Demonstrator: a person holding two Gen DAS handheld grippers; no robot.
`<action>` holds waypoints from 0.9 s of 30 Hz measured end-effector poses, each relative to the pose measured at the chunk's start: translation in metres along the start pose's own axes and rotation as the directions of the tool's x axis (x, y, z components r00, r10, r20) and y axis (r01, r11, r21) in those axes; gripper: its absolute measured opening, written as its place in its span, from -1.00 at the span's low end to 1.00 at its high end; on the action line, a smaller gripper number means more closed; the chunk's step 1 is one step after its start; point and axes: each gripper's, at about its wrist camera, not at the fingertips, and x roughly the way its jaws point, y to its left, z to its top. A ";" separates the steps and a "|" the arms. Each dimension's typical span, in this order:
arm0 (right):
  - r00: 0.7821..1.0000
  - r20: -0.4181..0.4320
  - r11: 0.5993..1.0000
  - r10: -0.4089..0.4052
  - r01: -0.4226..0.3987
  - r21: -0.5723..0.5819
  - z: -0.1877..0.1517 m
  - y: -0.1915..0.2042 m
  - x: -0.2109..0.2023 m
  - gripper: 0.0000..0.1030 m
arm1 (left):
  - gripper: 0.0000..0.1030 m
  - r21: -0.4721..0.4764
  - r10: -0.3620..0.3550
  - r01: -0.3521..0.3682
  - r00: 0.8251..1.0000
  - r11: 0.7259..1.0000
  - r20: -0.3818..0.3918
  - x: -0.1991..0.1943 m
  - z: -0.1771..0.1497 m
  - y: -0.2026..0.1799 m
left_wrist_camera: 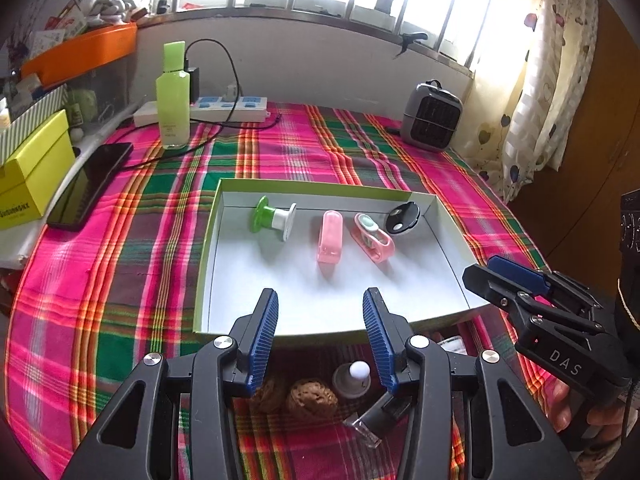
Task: Organize objects
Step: 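Move both tools back toward the white-pink tape roll beside the box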
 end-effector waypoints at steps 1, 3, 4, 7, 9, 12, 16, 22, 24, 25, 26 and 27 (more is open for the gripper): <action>1.000 0.003 1.000 0.002 -0.002 -0.004 -0.002 0.002 -0.002 -0.19 | -0.17 0.004 0.006 -0.006 1.000 1.000 0.006 -0.003 -0.003 0.001; 1.000 0.004 1.000 0.002 -0.002 -0.009 -0.009 0.004 -0.005 -0.19 | -0.17 -0.002 0.016 -0.016 1.000 1.000 0.010 -0.009 -0.008 0.004; 1.000 0.002 1.000 0.009 -0.009 -0.007 -0.012 0.005 -0.007 -0.18 | -0.16 -0.006 0.012 -0.012 1.000 1.000 0.009 -0.011 -0.011 0.005; 1.000 -0.003 1.000 0.025 -0.025 0.003 -0.019 0.007 -0.009 -0.19 | -0.13 -0.015 0.015 -0.015 1.000 1.000 0.010 -0.016 -0.018 0.009; 0.999 -0.007 0.999 0.032 -0.032 0.000 -0.023 0.008 -0.010 -0.18 | -0.12 -0.022 0.010 -0.010 1.000 1.000 0.008 -0.018 -0.023 0.012; 0.999 -0.012 1.000 0.030 -0.030 -0.005 -0.028 0.011 -0.012 -0.18 | -0.11 -0.030 0.004 -0.004 1.000 1.000 -0.002 -0.018 -0.030 0.014; 0.999 -0.004 0.999 0.040 -0.040 0.007 -0.033 0.011 -0.016 -0.18 | -0.11 -0.034 -0.009 0.008 1.000 0.999 -0.012 -0.018 -0.039 0.016; 0.998 -0.017 0.998 0.053 -0.053 0.023 -0.044 0.012 -0.015 -0.18 | -0.10 -0.035 -0.020 0.019 0.999 0.999 -0.035 -0.013 -0.047 0.015; 0.998 -0.023 0.998 0.056 -0.055 0.025 -0.047 0.013 -0.014 -0.18 | -0.10 -0.035 -0.023 0.021 0.999 0.999 -0.041 -0.011 -0.049 0.015; 0.998 -0.024 0.998 0.059 -0.058 0.027 -0.048 0.013 -0.013 -0.18 | -0.10 -0.036 -0.024 0.023 0.999 0.999 -0.045 -0.009 -0.050 0.015; 0.998 -0.027 0.998 0.064 -0.063 0.029 -0.049 0.014 -0.012 -0.18 | -0.10 -0.037 -0.024 0.023 0.998 0.999 -0.050 -0.007 -0.051 0.015; 0.997 -0.030 0.997 0.066 -0.065 0.029 -0.049 0.014 -0.012 -0.18 | -0.10 -0.040 -0.021 0.019 0.998 0.999 -0.056 -0.005 -0.052 0.016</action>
